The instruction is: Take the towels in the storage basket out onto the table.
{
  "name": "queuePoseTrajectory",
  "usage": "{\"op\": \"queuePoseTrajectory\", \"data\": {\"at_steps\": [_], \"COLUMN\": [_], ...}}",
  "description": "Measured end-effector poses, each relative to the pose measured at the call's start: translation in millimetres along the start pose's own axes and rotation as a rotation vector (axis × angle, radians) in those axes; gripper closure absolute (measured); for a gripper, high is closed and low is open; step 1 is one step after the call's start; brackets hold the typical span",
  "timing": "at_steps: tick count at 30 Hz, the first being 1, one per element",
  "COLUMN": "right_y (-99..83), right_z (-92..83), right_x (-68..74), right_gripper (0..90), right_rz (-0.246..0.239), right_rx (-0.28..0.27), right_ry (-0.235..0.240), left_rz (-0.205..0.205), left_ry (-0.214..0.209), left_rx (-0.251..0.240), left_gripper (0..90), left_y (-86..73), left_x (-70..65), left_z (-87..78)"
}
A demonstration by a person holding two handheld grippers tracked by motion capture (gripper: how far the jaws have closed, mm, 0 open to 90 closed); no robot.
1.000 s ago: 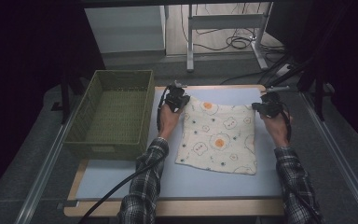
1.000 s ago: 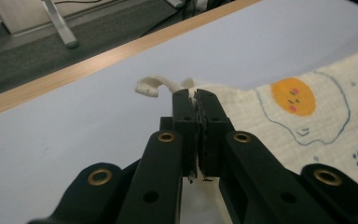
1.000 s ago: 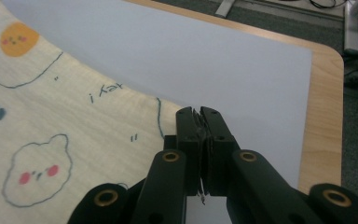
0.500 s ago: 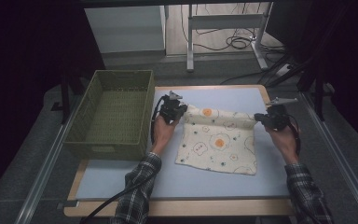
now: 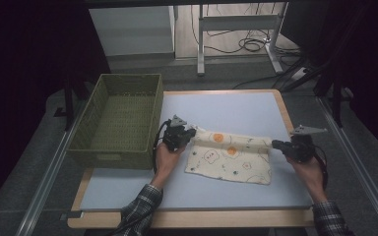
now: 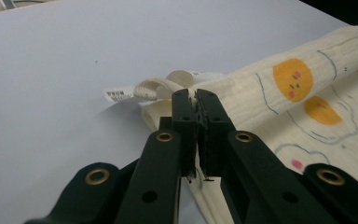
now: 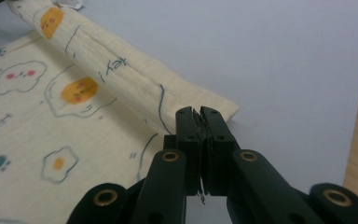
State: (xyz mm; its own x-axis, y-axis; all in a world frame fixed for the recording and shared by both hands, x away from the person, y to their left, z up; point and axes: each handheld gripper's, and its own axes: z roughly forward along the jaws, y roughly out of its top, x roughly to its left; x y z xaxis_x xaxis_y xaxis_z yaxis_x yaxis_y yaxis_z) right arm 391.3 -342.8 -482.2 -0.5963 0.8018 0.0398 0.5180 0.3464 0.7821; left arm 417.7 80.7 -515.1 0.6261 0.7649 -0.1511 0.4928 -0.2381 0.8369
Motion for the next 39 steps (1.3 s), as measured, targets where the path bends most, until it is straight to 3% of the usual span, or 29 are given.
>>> {"op": "queuePoseTrajectory", "data": {"at_steps": [11, 22, 26, 32, 35, 37, 39], "right_y": [-32.1, -52.9, -60.4, -67.8, -65.3, -63.0, -61.3], "right_z": [-25.1, -27.6, -31.0, -47.7, -51.7, -51.0, -49.3], "right_x": [29.1, 47.7, 51.7, 54.1, 51.9, 49.7, 49.6], "right_gripper": [86.5, 86.0, 84.7, 75.9, 75.7, 75.7, 75.7], "right_rz": [-0.016, -0.032, -0.027, -0.023, -0.017, -0.014, -0.010], "right_rx": [-0.004, 0.020, 0.020, 0.002, -0.002, -0.003, -0.002], "right_ry": [0.045, 0.081, 0.093, 0.095, 0.079, 0.077, 0.081], "left_rz": [0.017, 0.035, 0.024, -0.004, -0.019, -0.025, -0.042], "left_ry": [-0.033, -0.045, -0.057, -0.060, -0.041, -0.011, -0.010], "left_rx": [-0.015, 0.052, 0.057, 0.071, 0.076, 0.079, 0.072], "left_gripper": [86.7, 85.1, 80.8, 63.9, 57.9, 56.8, 56.6], "left_y": [-29.6, -53.9, -62.9, -74.3, -73.8, -73.8, -76.5], "left_x": [-20.5, -29.7, -32.7, -35.9, -36.5, -36.7, -35.4], "left_z": [-29.6, -41.3, -53.1, -74.0, -79.0, -83.2, -88.5]}}
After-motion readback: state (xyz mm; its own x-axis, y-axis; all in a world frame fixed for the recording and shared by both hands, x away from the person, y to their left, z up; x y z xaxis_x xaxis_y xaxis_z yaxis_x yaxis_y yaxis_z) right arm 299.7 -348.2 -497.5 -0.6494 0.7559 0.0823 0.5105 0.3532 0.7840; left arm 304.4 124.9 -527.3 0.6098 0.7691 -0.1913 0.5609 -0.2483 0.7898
